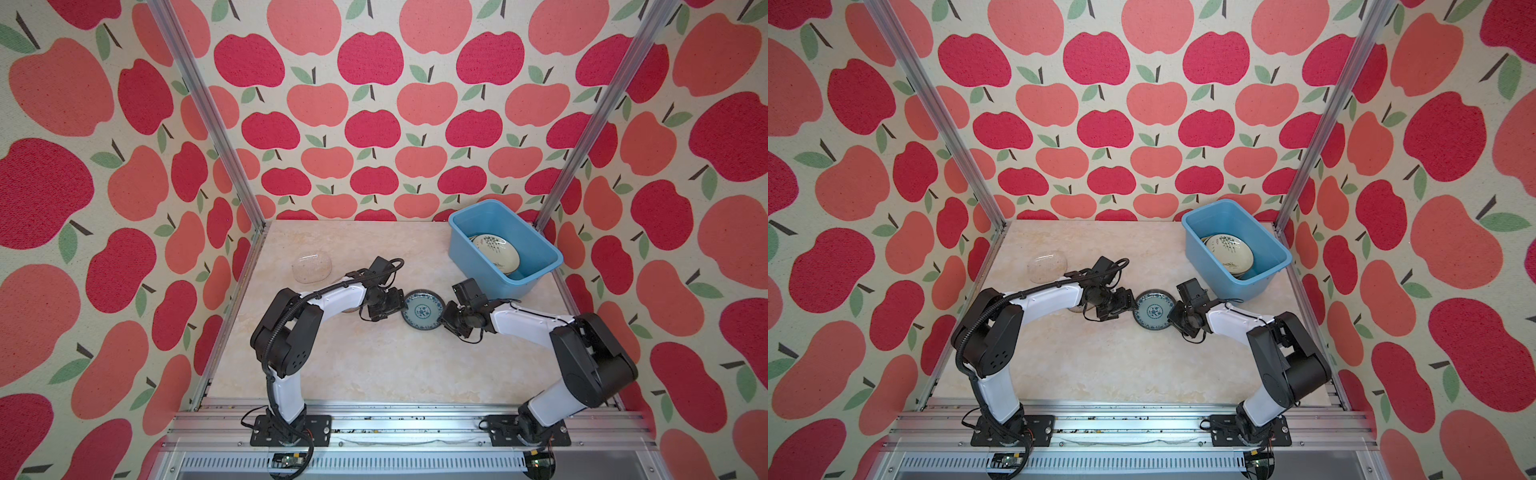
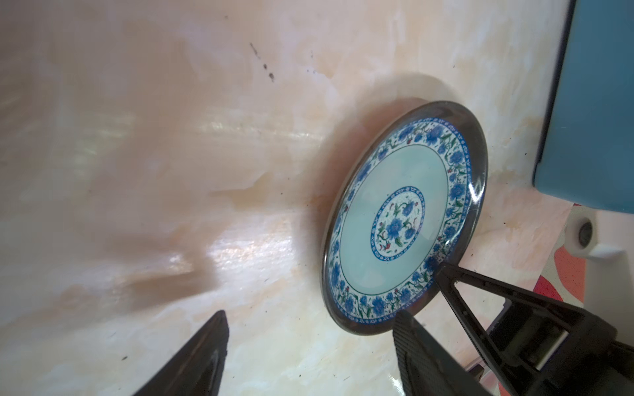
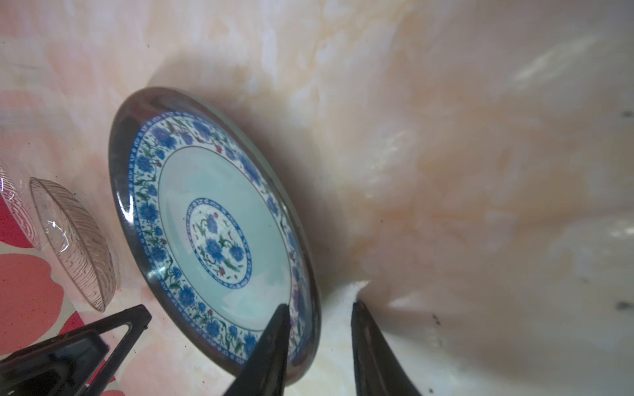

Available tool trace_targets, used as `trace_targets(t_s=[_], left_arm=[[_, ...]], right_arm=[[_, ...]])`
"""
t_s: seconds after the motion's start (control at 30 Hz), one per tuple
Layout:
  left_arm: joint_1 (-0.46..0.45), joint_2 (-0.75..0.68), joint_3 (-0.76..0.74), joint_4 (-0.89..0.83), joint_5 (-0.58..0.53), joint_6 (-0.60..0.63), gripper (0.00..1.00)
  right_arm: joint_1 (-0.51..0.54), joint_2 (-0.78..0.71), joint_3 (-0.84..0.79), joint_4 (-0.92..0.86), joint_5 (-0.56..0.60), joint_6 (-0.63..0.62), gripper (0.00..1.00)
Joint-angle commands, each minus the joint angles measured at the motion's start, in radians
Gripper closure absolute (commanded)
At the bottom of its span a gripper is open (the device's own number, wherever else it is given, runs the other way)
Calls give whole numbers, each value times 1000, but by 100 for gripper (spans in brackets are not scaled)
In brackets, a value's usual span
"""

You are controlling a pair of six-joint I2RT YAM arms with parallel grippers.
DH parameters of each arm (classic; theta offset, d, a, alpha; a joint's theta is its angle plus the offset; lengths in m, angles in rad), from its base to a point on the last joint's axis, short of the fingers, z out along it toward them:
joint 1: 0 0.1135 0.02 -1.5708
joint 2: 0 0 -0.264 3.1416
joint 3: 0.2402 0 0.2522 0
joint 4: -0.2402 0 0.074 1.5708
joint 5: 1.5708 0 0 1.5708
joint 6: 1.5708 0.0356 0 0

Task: Place the plates into the plastic bin on the countertop
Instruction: 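Tilt the floral plate upright with the left gripper while the right gripper grips it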

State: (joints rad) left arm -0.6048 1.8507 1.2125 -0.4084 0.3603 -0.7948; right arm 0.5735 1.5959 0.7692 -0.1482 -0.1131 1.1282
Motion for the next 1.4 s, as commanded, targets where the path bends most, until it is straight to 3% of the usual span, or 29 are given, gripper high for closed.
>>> trace_targets(t_s=[0.0, 0.5, 0.77, 0.93, 1.37], left_arm=[[5, -1, -13, 37, 24, -17, 22], [4, -114, -70, 51, -21, -98, 22], [12, -277, -129, 4, -138, -147, 22], [32, -351, -196, -7, -156, -165, 22], [84, -466, -320, 148, -54, -128, 29]], right_arm=[[11, 57, -3, -7, 37, 31, 67], [50, 89, 117, -57, 50, -42, 96], [83, 30, 209, -127, 80, -110, 98], [86, -17, 245, -163, 70, -134, 98], [85, -130, 275, -177, -166, -142, 99]])
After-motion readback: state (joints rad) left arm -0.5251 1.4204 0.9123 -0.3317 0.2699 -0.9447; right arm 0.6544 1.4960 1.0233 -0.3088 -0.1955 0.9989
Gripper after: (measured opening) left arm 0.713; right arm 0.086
